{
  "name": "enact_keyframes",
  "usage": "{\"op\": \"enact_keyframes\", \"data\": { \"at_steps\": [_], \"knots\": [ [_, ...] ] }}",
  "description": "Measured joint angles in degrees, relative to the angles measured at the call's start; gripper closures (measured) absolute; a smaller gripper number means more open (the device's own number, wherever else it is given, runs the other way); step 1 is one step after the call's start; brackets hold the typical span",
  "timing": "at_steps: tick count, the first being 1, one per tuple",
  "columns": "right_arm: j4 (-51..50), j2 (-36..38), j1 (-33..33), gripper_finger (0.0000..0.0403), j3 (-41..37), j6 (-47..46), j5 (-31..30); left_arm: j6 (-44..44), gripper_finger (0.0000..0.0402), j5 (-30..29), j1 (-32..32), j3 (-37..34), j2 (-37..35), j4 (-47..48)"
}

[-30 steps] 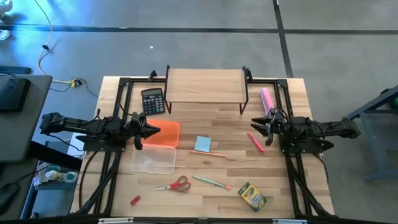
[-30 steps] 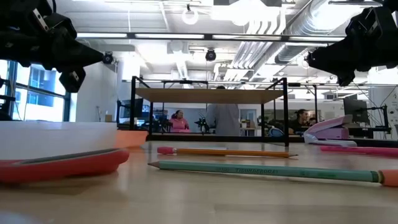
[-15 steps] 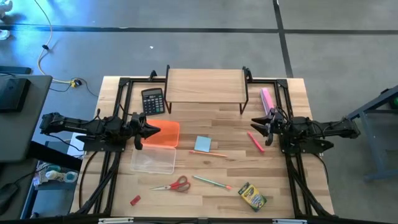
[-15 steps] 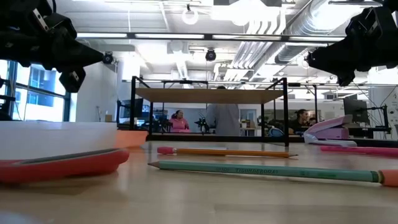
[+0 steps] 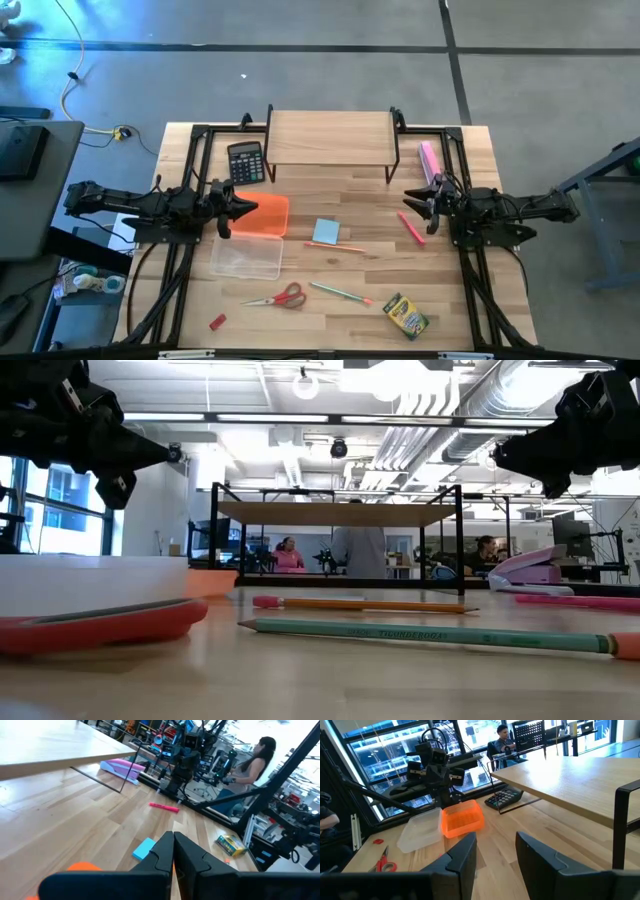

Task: Pack school essentials
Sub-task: Put the red eraser into the supply box

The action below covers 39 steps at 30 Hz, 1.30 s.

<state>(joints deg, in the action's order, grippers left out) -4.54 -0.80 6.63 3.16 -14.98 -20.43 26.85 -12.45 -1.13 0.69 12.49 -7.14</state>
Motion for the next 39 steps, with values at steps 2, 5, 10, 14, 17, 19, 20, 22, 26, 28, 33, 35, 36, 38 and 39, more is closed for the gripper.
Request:
{"op": "enact_keyframes", "data": {
  "at_steps": [2,5,10,14,17,19,20,22,26,28,33,35,36,38,39],
  "knots": [
    [0.02,0.01,0.0,0.0275,0.0,0.0,0.01,-0.42,0.0401,-0.36,-0.02,-0.02,0.0,0.02],
    [0.01,0.01,-0.02,0.0275,0.0,0.0,0.01,-1.35,0.0401,-0.98,-0.07,0.0,0.22,0.55],
    [0.02,0.0,0.0,0.0275,0.0,0.0,0.01,2.61,0.04,3.21,-0.07,-0.01,0.69,2.82],
    [0.01,0.02,0.0,0.0275,0.0,0.0,0.0,4.68,0.0398,4.26,-0.07,0.0,1.44,4.97],
    [0.01,0.01,0.0,0.0275,0.0,0.0,-0.01,6.68,0.0378,4.07,-0.07,-0.02,2.55,5.42],
    [0.02,0.02,0.0,0.0275,0.0,0.0,0.01,8.67,0.0356,3.9,-0.07,0.0,3.22,5.23],
    [0.02,0.0,0.0,0.0275,0.0,0.0,0.0,9.61,0.0343,3.81,-0.07,0.0,3.62,5.27],
    [0.01,0.01,0.0,0.0275,0.0,0.0,0.0,11.03,0.0315,3.46,-0.07,0.0,4.32,5.24],
    [0.02,0.0,0.0,0.0275,0.0,0.0,0.01,15.2,0.0251,2.7,-0.07,0.0,5.41,5.18],
    [0.0,0.0,0.0,0.0275,0.0,0.0,-0.01,18.21,0.022,2.37,-0.07,0.0,5.77,5.16],
    [0.02,0.01,0.0,0.0275,0.0,0.0,0.0,21.33,0.0171,2.01,-0.07,0.0,6.14,4.75],
    [0.0,0.0,-0.01,0.0275,0.0,0.0,0.01,21.98,0.0168,2.05,-0.04,0.0,6.1,4.21],
    [0.0,0.0,0.0,0.0275,0.0,0.0,0.01,21.31,0.0168,2.18,0.02,0.0,6.12,3.9],
    [0.02,0.0,-0.01,0.0275,0.0,0.0,0.01,19.64,0.0169,3.31,0.02,0.0,6.1,2.86],
    [0.02,0.02,0.0,0.0275,0.0,0.0,-0.01,19.06,0.0169,4.2,0.02,0.0,6.11,2.08]
  ]
}}
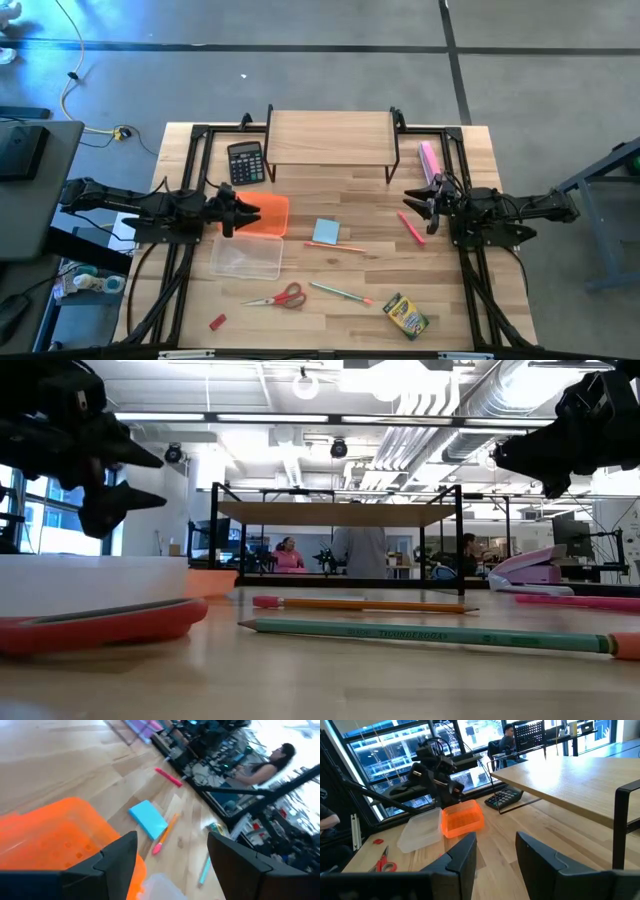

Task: Pack school essentials
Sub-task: Put the red eraser into the supply box

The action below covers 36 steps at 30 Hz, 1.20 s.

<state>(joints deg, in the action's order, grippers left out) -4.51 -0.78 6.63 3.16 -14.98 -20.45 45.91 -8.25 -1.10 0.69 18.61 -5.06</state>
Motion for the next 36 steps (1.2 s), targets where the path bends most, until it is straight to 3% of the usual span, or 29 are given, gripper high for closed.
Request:
{"op": "enact_keyframes", "data": {
  "at_steps": [5,10,16,20,26,36],
  "knots": [
    [-0.01,-0.02,-0.01,0.0275,0.0,0.0,0.02,-1.62,0.017,5.81,0.0,2.88,-0.02,-1.07],
    [-0.01,-0.01,0.0,0.0275,0.0,0.0,0.02,-4.84,0.017,8.74,0.0,10.18,0.81,2.52],
    [0.0,-0.02,-0.02,0.0275,0.0,0.0,0.02,-11.85,0.017,9.57,0.0,24.12,4.64,23.92],
    [-0.01,-0.02,0.0,0.0275,0.0,0.0,0.02,-12.04,0.0171,9.56,0.36,33.83,8.95,40.81],
    [0.0,0.0,0.0,0.0275,0.0,0.0,0.02,-2.64,0.0171,10.6,5.5,43.85,16.31,58.33],
    [-0.02,-0.02,-0.01,0.0275,0.0,0.0,0.0,14.16,0.0171,12.7,21.93,47.63,28.58,60.26]
  ]
}}
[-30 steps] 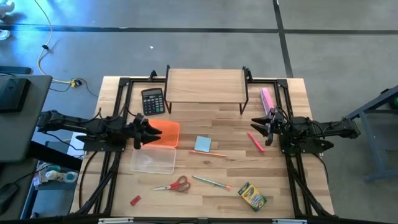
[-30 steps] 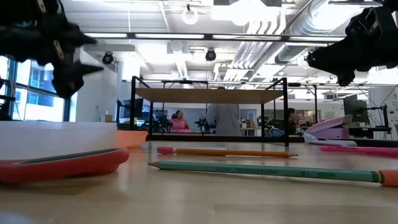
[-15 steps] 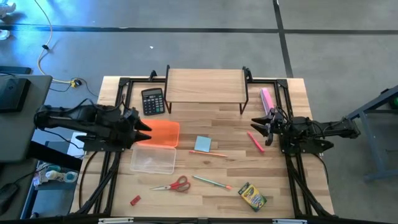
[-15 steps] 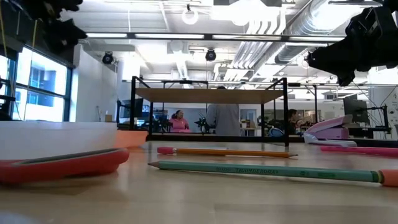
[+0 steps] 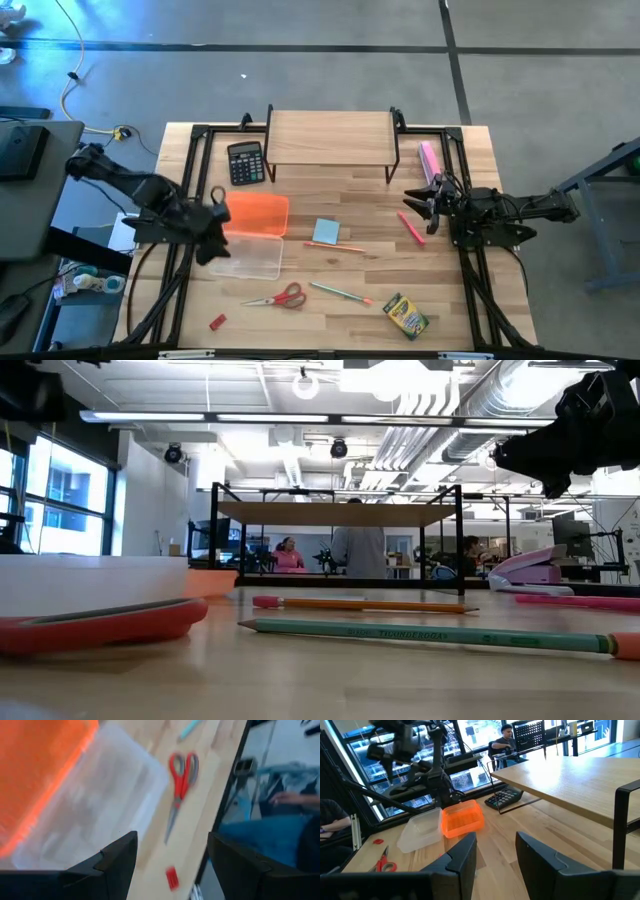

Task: Pack school essentials
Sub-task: Put the red eraser into the supply box

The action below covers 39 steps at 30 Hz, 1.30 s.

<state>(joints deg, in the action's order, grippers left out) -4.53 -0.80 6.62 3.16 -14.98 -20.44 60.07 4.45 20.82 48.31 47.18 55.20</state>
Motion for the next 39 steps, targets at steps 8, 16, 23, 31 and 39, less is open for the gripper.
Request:
{"op": "enact_keyframes", "data": {
  "at_steps": [8,16,23,31,39],
  "knots": [
    [0.02,0.02,0.01,0.0275,0.0,0.0,0.02,18.06,0.0171,-0.02,13.81,-0.02,9.61,0.34],
    [0.02,0.04,0.01,0.0275,0.0,0.0,0.02,31.73,0.0171,-0.82,24.19,-0.04,19.1,-1.94],
    [0.01,0.04,0.01,0.0275,0.0,0.0,0.01,37.71,0.0172,-1.34,28.01,-0.04,26.39,-6.99],
    [0.01,0.04,0.01,0.0275,0.0,0.0,0.01,41.77,0.0173,-3.87,30.25,3.62,34.67,-8.69],
    [0.02,0.04,0.01,0.0275,0.0,0.0,0.02,42.19,0.0173,-3.34,30.35,8.54,43.93,-8.49]
  ]
}}
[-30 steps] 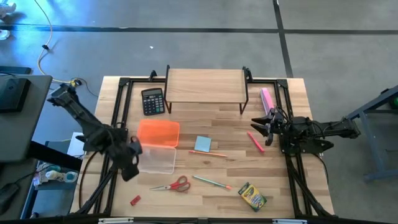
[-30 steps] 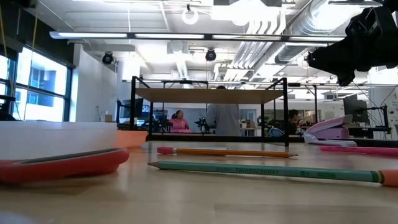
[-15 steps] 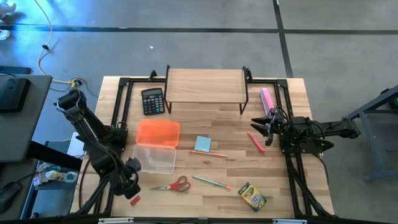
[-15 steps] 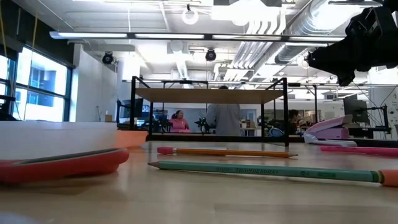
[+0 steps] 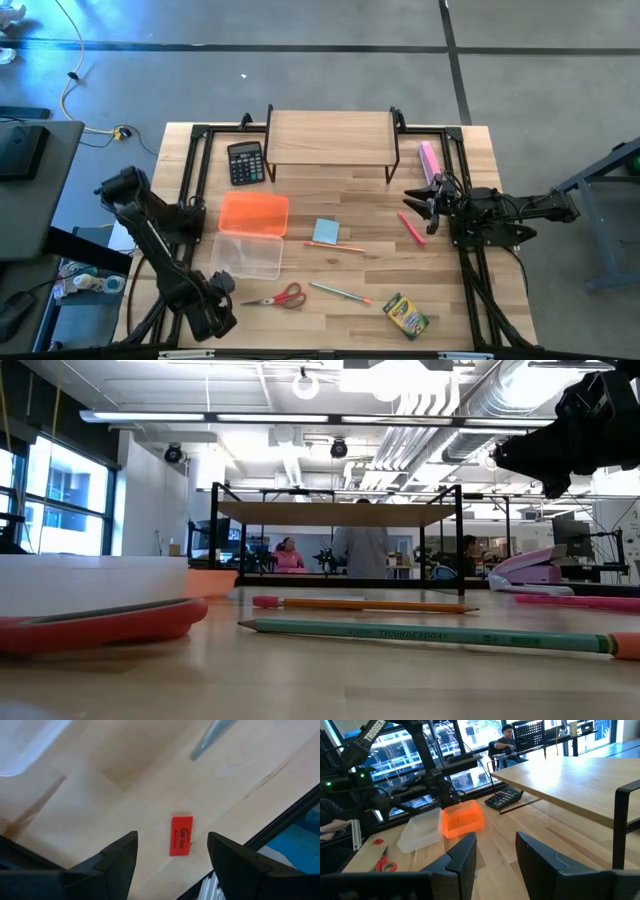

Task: Pack school essentials
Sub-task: Put the red eraser into the supply box

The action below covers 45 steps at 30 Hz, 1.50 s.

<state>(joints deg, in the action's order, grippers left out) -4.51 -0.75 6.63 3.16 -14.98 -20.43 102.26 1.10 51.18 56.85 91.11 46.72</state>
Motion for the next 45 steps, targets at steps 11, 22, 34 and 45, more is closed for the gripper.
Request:
{"op": "enact_keyframes", "data": {
  "at_steps": [11,22,34,45],
  "knots": [
    [-0.02,0.0,-0.02,0.0275,0.0,0.0,0.0,1.7,0.0173,1.68,1.46,5.87,10.24,0.2],
    [0.0,0.0,-0.01,0.0275,0.0,0.0,-0.01,3.43,0.0173,3.42,2.25,7.0,15.3,0.0],
    [-0.02,0.0,-0.01,0.0275,0.0,0.0,0.0,6.14,0.0209,2.79,2.87,7.23,15.92,0.82],
    [-0.02,0.0,-0.02,0.0275,0.0,0.0,0.0,6.2,0.0288,3.57,3.15,7.42,18.34,-1.07]
  ]
}}
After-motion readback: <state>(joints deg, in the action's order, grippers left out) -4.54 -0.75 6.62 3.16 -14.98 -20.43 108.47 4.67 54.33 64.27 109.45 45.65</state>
